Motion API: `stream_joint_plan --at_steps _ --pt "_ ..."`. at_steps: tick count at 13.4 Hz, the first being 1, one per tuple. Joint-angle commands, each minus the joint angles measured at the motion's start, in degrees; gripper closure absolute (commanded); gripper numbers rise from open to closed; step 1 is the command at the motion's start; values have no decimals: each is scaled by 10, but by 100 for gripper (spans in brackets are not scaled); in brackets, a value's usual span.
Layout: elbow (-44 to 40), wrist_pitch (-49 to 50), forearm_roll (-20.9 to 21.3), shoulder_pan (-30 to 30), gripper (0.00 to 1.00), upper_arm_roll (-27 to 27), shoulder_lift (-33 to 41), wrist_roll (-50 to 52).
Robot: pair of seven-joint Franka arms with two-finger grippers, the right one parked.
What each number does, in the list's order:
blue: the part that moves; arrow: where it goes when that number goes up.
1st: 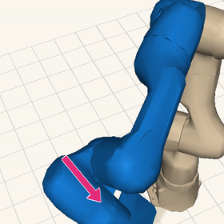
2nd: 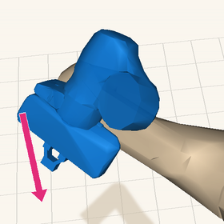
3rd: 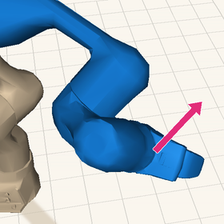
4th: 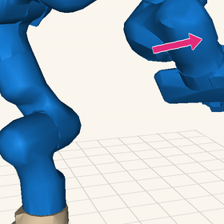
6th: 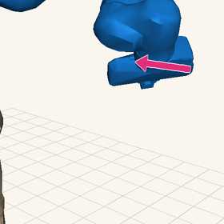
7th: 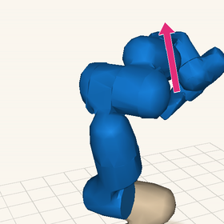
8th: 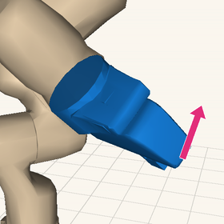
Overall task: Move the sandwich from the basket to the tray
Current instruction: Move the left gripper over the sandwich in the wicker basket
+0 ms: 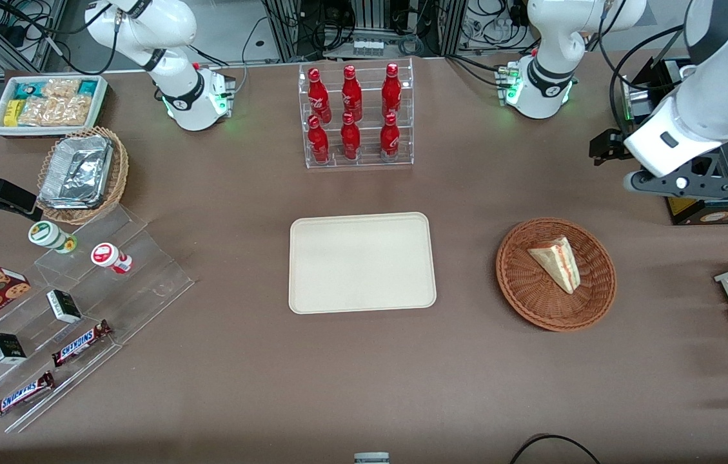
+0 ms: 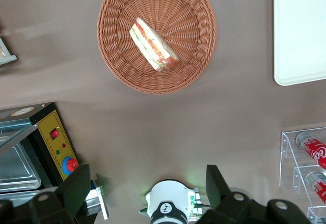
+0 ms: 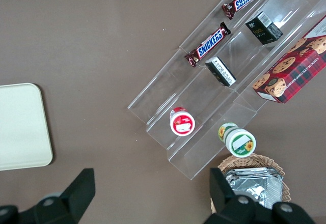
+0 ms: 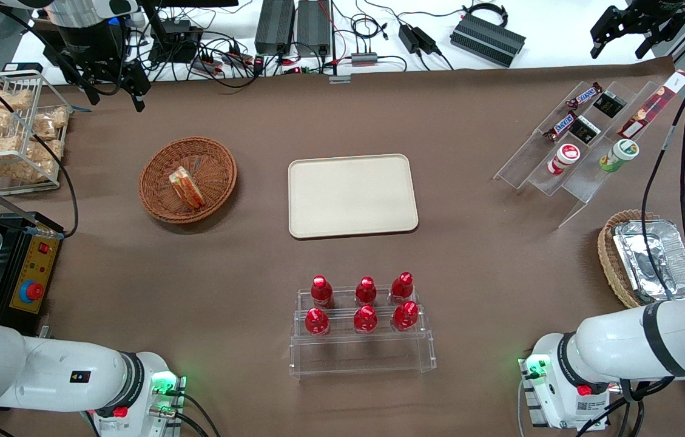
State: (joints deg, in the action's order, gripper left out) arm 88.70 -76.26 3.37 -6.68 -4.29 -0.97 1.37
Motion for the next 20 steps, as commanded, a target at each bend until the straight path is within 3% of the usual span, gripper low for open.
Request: stream_joint_plan --at_steps 1,5,8,15,20 --pt "-22 14 -20 8 0 6 -4 -21" --pt "-6 -24 -17 13 0 6 -61 -13" --pt "88 -122 -16 15 0 6 -55 -13" --pt "216 -284 -15 22 0 7 -50 -2" --pt "311 -426 -16 22 0 7 -24 227"
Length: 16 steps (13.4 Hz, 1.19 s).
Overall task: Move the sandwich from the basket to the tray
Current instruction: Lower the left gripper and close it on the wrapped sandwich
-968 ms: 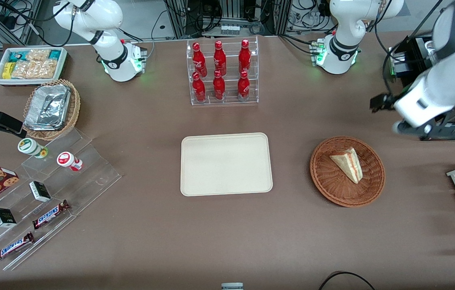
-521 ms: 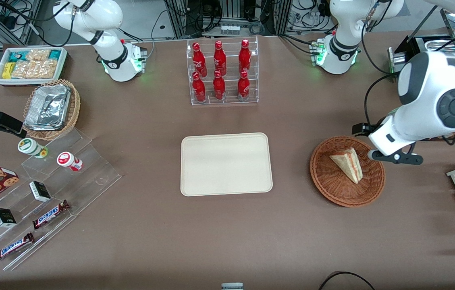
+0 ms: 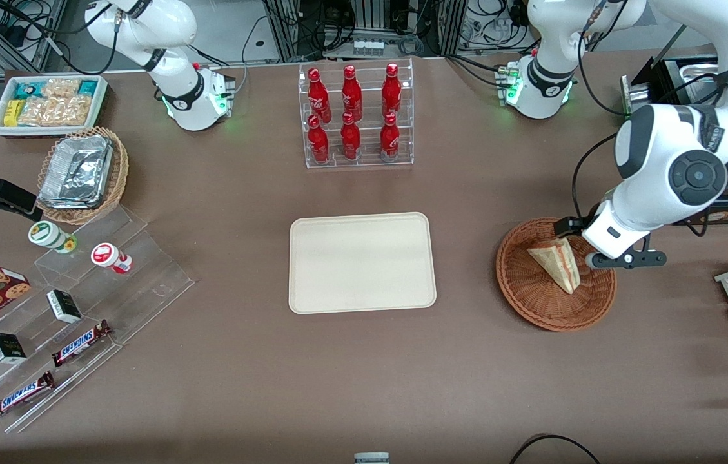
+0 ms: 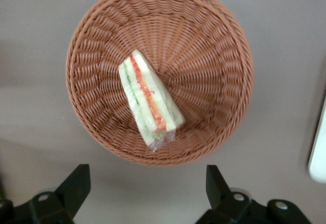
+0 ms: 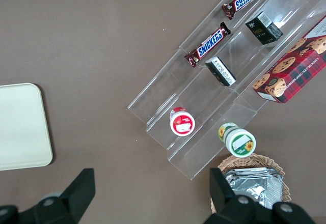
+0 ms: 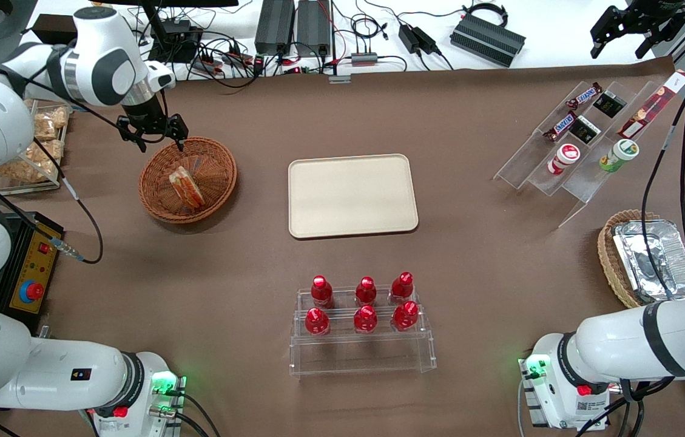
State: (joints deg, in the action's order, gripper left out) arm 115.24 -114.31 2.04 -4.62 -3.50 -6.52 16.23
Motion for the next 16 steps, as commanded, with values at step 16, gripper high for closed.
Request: stream_joint_plan --at_steps 16 --pt "162 -295 -13 15 0 -3 -42 277"
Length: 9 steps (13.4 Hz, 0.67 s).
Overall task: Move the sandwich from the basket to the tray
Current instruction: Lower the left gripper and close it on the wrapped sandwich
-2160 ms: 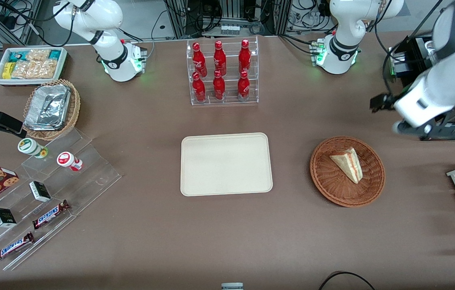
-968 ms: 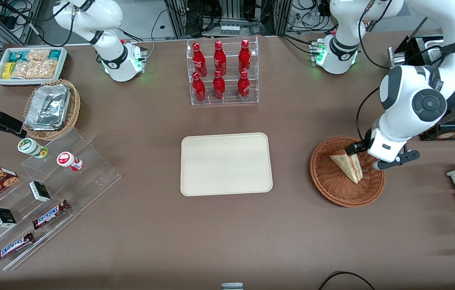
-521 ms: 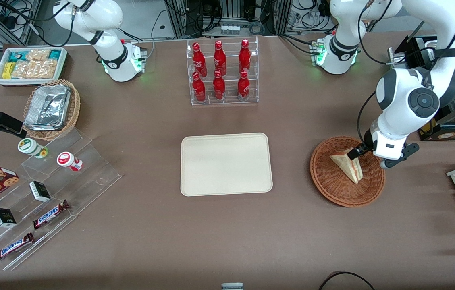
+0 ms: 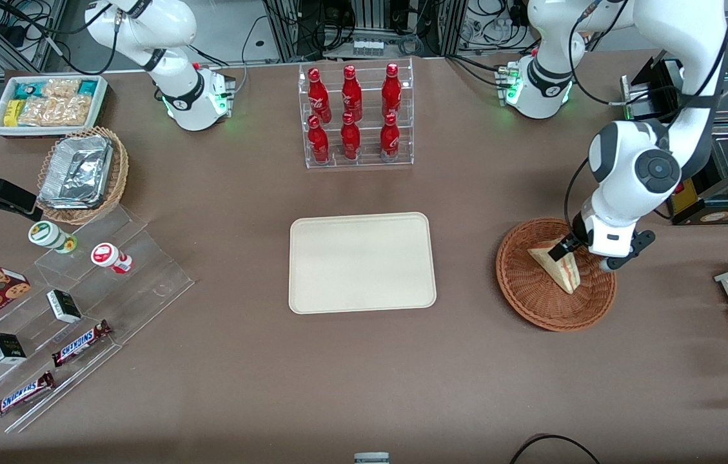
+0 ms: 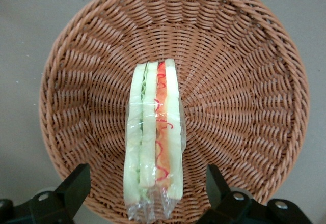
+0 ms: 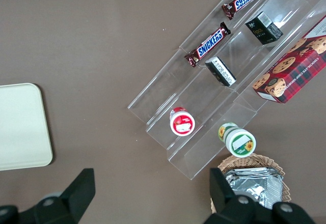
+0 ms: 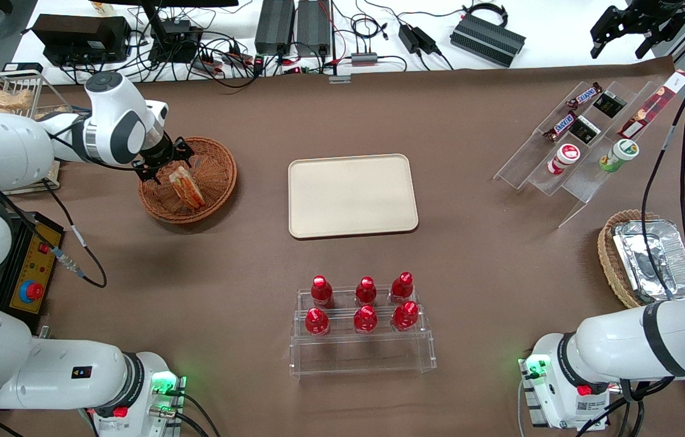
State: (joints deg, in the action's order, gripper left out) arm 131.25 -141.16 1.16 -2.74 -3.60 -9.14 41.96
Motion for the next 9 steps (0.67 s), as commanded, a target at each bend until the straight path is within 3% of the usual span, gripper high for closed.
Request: stream_joint_plan --at_steps 1,2,3,4,5,6,9 --pt "1 -37 -5 -5 0 -2 -25 26" --pt "1 -43 -5 -5 1 -3 -33 35" --pt "2 -46 -5 -5 29 -3 -35 44" --pt "5 -46 -4 -5 66 -3 -36 47" --pt "10 -46 -3 -5 93 -3 -36 47" --pt "14 -43 -3 -5 100 -3 -34 44" --pt "3 2 6 -6 100 -6 -19 37"
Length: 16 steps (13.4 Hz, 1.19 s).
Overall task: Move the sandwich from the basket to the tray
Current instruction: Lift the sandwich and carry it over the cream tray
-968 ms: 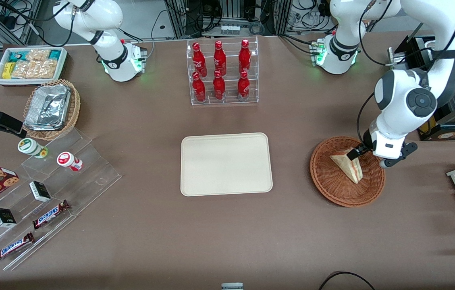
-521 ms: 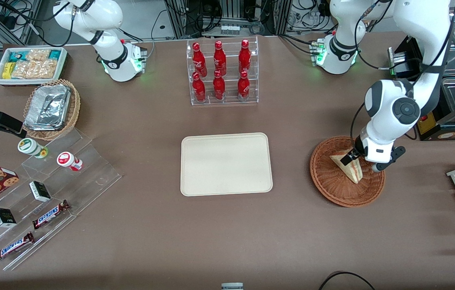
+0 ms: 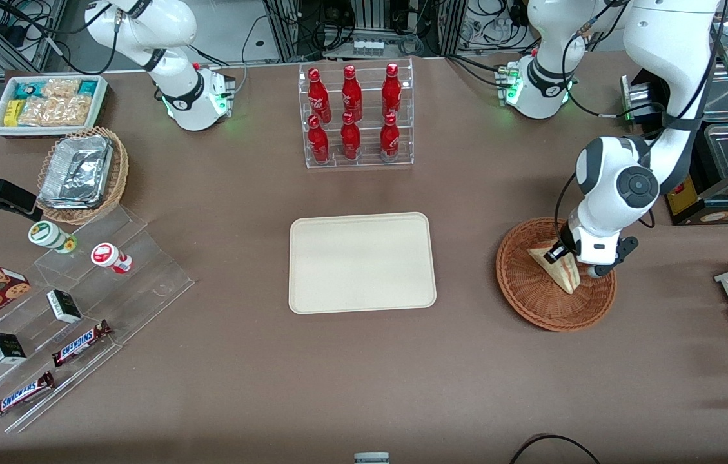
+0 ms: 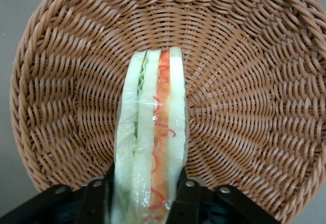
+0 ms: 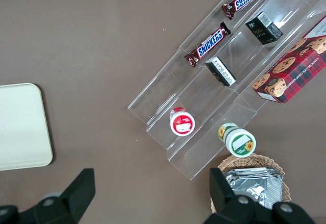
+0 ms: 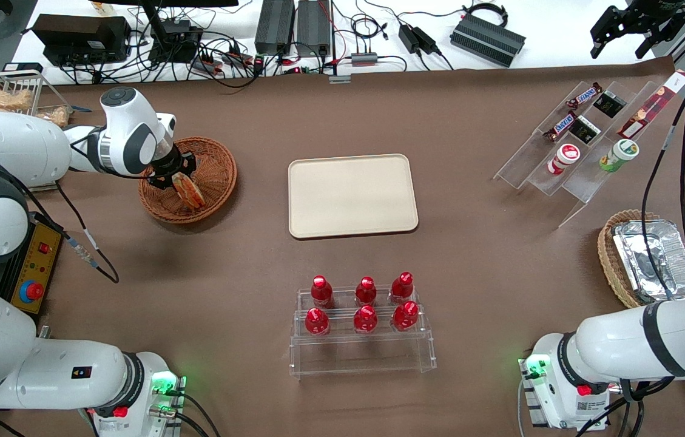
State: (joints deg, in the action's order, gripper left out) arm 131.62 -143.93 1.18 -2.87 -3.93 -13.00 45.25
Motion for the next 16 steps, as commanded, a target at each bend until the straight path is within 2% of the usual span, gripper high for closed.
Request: stream_joint_plan --at_steps 1,5,7,11,16 --pt "-18 53 7 -14 100 -6 25 -9" --pt "-185 259 7 -40 100 -12 0 -39" --pt "-252 314 6 -78 100 -13 -31 -46" --pt "-321 316 0 -164 100 -13 -94 -71" --pt "-468 320 -24 -278 100 -13 -218 -36"
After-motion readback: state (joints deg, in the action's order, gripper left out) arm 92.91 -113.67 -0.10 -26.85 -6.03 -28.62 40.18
